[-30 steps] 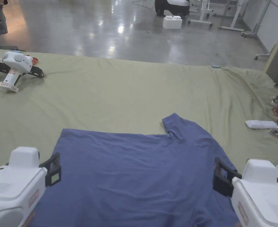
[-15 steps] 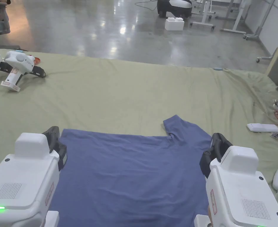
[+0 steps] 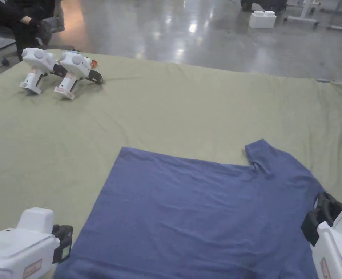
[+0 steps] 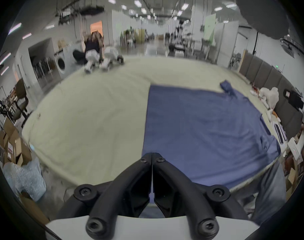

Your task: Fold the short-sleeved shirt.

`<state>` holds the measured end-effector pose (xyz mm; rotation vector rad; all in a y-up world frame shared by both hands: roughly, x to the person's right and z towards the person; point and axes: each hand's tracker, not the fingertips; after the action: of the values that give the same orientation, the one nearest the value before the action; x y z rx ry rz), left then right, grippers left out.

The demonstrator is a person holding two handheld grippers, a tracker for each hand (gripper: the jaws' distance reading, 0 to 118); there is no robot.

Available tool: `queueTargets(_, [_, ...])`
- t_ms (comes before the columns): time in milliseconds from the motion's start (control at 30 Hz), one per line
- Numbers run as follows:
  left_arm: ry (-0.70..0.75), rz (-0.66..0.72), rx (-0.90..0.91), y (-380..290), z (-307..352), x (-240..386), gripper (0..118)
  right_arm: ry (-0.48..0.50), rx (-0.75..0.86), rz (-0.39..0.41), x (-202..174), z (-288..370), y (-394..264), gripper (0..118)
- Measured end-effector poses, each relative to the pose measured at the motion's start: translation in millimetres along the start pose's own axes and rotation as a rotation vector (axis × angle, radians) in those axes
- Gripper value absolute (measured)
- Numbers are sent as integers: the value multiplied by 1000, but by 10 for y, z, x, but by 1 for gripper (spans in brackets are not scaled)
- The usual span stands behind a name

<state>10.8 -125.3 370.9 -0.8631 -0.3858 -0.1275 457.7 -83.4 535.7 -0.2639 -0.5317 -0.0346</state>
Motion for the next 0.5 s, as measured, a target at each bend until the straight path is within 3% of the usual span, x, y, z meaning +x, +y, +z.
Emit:
queueTargets(33, [4, 29, -29, -29, -7, 25, 6, 3, -11, -1, -1, -11, -21, 2])
queueTargets(167, [12, 118, -133, -120, -167, -6, 48, 14, -31, -5, -12, -15, -72, 2])
queueTargets(200, [15, 130, -156, -140, -226, -3, 51, 15, -34, -2, -14, -14, -77, 2])
queueTargets(367, [69, 107, -324, -275, -533, 120, 50, 18, -51, 4, 20, -8, -103, 2])
queueTargets(400, [70, 94, -267, -279, -514, 171, 49, 15, -55, 3, 38, -3, -113, 2])
queueTargets(500, [93, 52, -268, -253, -463, 271, 33, 5, -68, -2, 97, 20, -136, 2])
